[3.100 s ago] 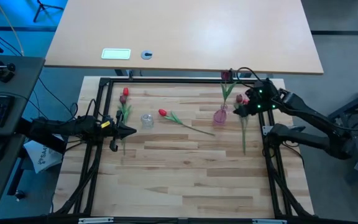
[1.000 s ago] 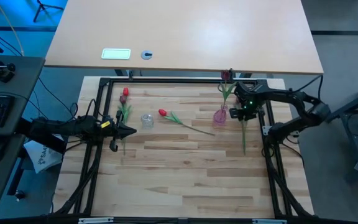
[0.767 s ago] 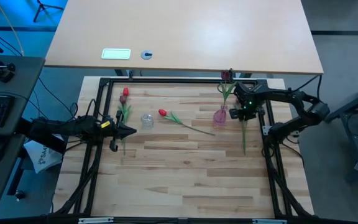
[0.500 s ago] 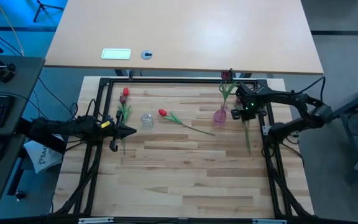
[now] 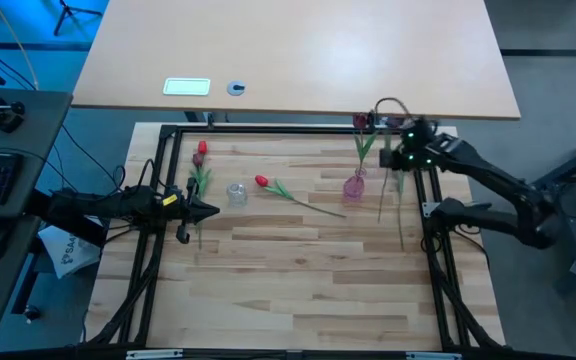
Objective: Sort flowers into vase by color
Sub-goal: Put the right dark red tulip into the purple vase
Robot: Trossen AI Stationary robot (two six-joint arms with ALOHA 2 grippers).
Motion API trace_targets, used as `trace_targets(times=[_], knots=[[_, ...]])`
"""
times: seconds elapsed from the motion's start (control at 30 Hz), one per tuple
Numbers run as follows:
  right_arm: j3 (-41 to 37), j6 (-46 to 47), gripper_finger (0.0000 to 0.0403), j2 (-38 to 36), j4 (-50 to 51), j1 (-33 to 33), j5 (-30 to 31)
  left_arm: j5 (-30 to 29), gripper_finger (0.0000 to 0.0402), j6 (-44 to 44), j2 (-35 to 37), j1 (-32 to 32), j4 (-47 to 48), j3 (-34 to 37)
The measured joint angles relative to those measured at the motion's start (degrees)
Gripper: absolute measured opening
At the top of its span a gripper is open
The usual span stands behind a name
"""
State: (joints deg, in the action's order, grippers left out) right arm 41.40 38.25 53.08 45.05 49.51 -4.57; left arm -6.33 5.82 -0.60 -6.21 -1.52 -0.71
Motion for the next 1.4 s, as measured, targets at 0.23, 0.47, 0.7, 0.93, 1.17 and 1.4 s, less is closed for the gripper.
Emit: trace_targets(times=[0.23,0.47,0.7,0.93,1.17,1.4], knots=[[9.4,-4.0,0.0001,-5.2,4.3,1.4,5.5,0.0,0.0,0.0,0.0,0.0,0.0,0.0],[21.3,-11.7,0.0,-5.8,3.9,-0.1,1.5,0.0,0.0,0.0,0.0,0.0,0.0,0.0],[24.1,-12.0,0.0,-8.4,3.6,-14.3,-3.2,0.0,0.0,0.0,0.0,0.0,0.0,0.0],[6.5,-1.6,0.0,-16.1,-17.0,-41.8,17.6,0.0,0.0,0.0,0.0,0.0,0.0,0.0],[-9.0,-20.1,0.0,-15.7,-50.3,-54.8,36.4,0.0,0.0,0.0,0.0,0.0,0.0,0.0],[-0.5,-39.8,0.0,-14.5,-47.2,-54.8,44.1,0.0,0.0,0.0,0.0,0.0,0.0,0.0]])
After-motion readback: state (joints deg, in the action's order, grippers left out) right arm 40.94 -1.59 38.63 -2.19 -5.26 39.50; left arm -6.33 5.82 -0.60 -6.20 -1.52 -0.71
